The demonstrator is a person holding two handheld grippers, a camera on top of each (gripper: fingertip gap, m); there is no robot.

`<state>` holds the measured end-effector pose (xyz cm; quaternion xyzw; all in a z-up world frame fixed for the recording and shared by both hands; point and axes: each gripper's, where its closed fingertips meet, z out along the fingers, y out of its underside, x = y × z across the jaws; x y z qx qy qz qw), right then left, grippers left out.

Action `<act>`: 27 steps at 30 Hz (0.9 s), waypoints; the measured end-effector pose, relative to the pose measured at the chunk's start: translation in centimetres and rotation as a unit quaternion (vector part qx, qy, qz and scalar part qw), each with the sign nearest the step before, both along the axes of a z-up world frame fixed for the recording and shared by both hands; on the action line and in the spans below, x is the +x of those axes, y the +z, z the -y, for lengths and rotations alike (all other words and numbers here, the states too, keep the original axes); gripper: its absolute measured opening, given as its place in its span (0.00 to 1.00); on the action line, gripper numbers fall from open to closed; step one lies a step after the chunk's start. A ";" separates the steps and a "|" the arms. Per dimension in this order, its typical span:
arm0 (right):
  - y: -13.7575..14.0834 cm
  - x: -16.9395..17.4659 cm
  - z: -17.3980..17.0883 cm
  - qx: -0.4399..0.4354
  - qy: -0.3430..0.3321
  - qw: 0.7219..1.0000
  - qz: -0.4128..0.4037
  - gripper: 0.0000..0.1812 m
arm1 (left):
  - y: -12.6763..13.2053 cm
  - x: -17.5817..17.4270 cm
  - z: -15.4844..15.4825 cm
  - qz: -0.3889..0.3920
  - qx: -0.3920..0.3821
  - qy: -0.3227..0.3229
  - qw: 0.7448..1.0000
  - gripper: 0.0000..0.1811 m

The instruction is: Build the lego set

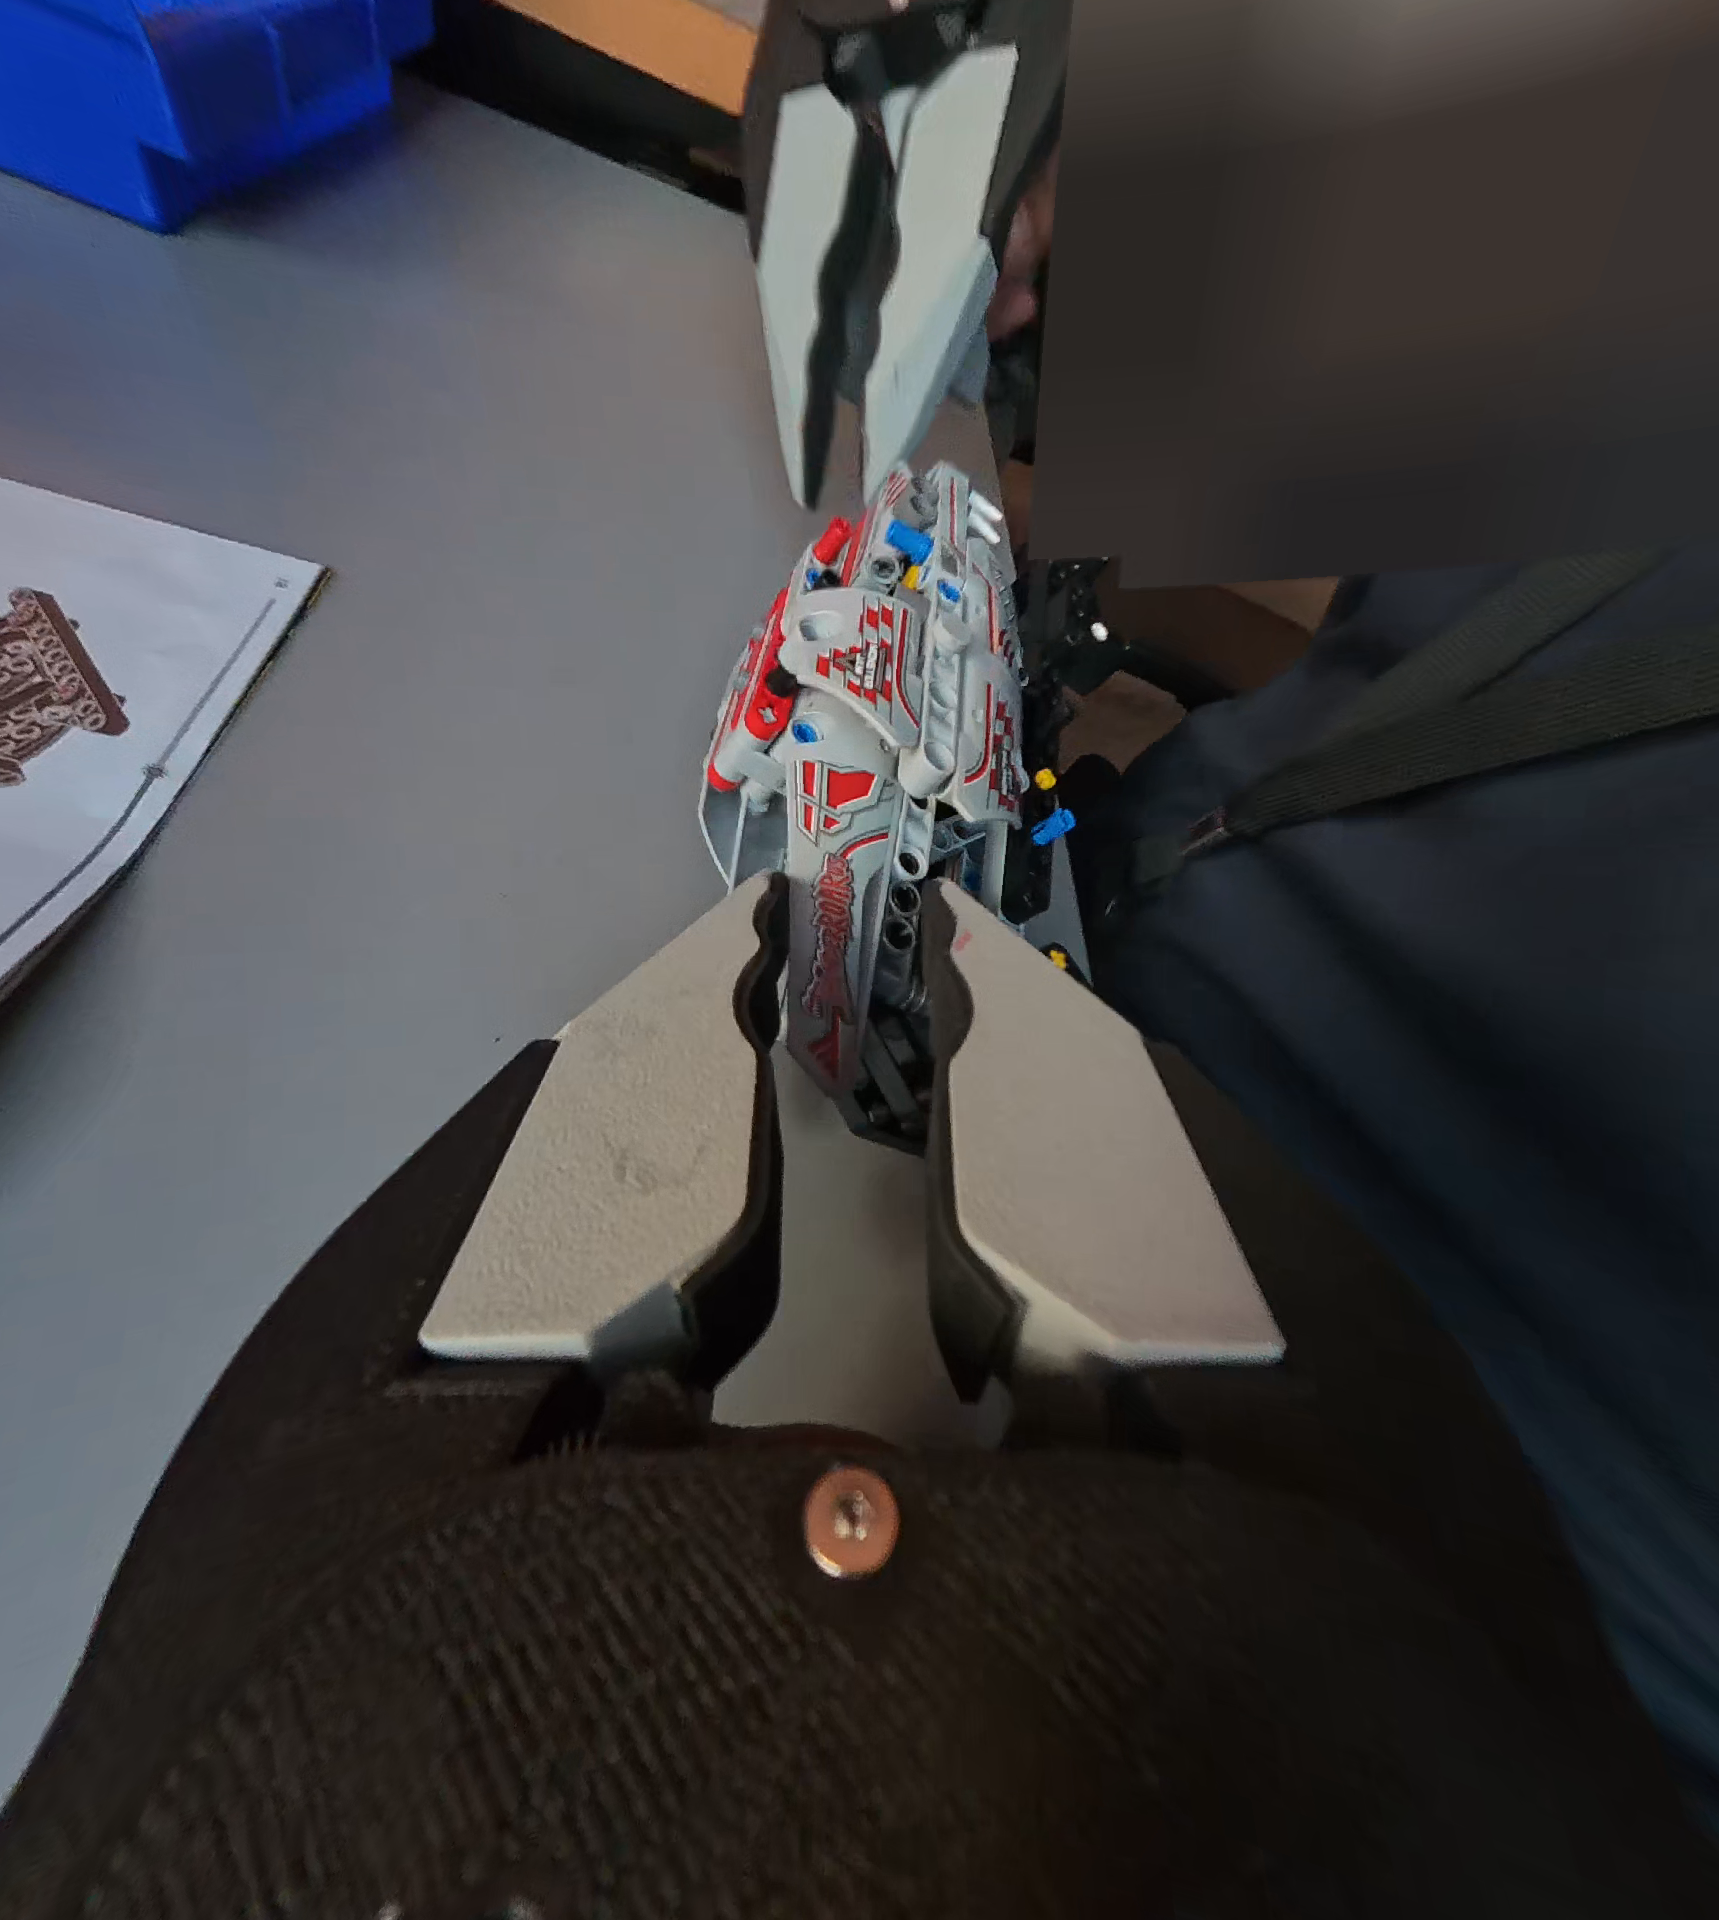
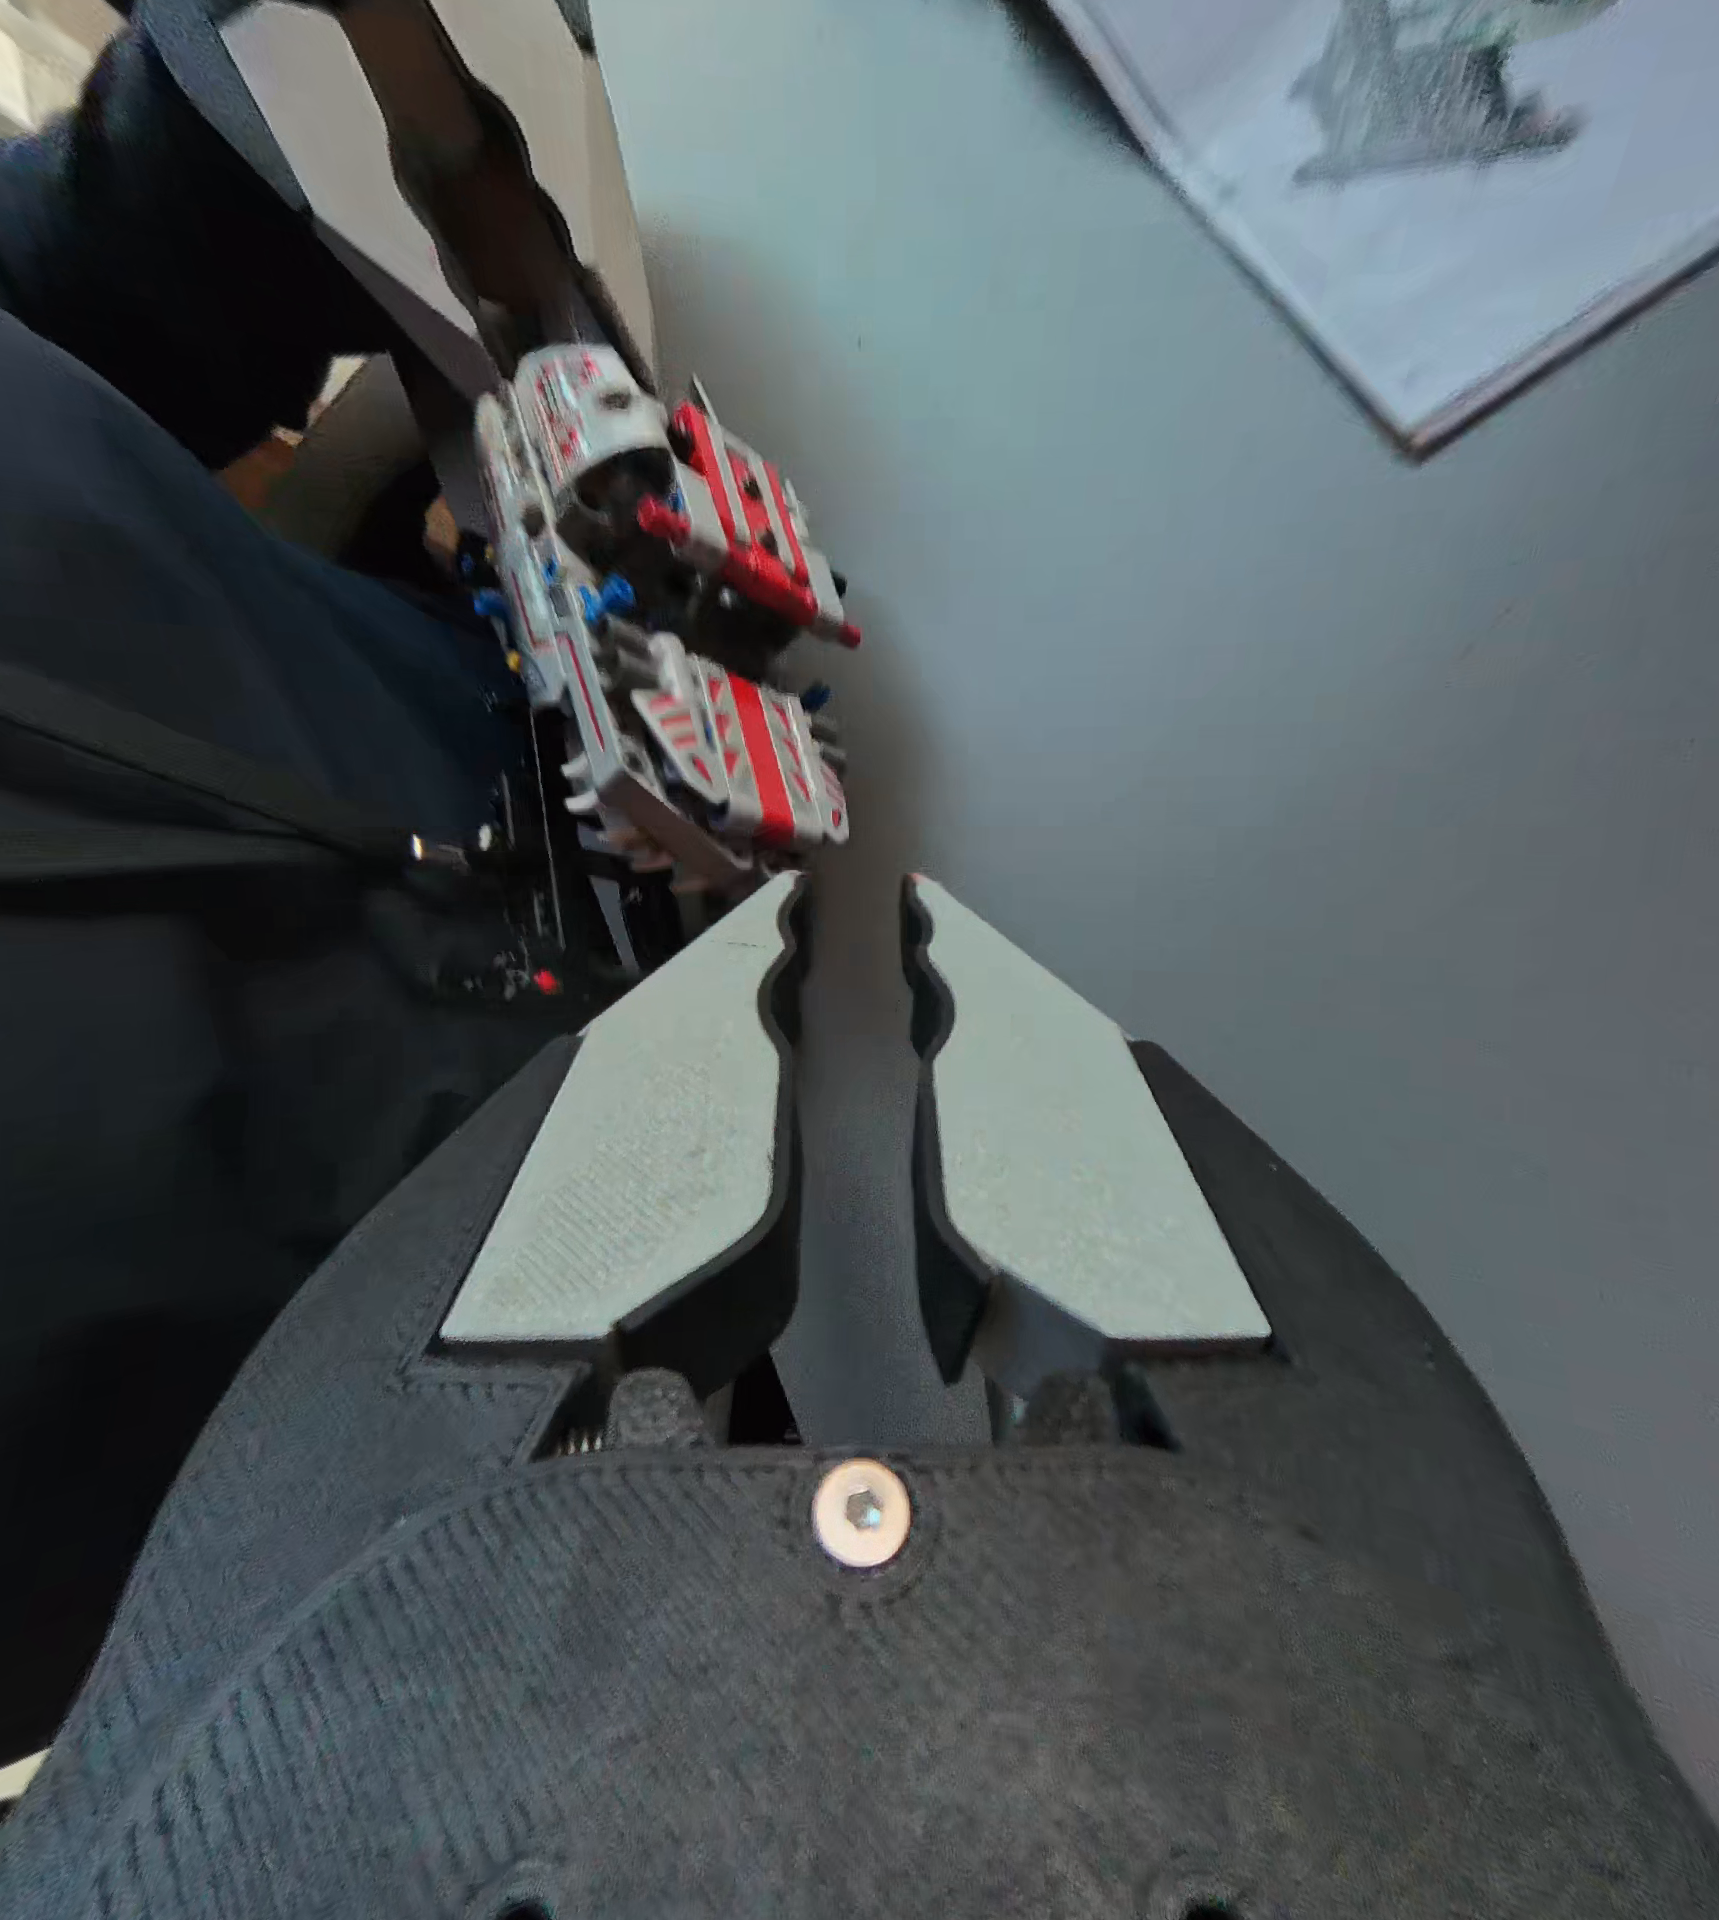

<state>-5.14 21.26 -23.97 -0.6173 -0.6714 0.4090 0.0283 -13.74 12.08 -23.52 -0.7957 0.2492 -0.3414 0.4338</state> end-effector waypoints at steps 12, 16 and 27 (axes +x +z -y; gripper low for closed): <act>2.1 -8.0 4.8 0.075 0.202 0.976 -0.012 0.00 | 1.2 -0.3 -3.3 0.085 -0.069 -0.004 0.994 0.15; 1.9 -9.3 2.9 0.064 0.182 0.981 -0.017 0.00 | 1.0 -0.1 -4.1 0.093 -0.079 -0.004 0.992 0.16; 0.5 -8.0 2.4 0.130 0.214 0.968 -0.031 0.00 | 1.4 1.7 -3.2 0.114 -0.066 -0.030 0.991 0.09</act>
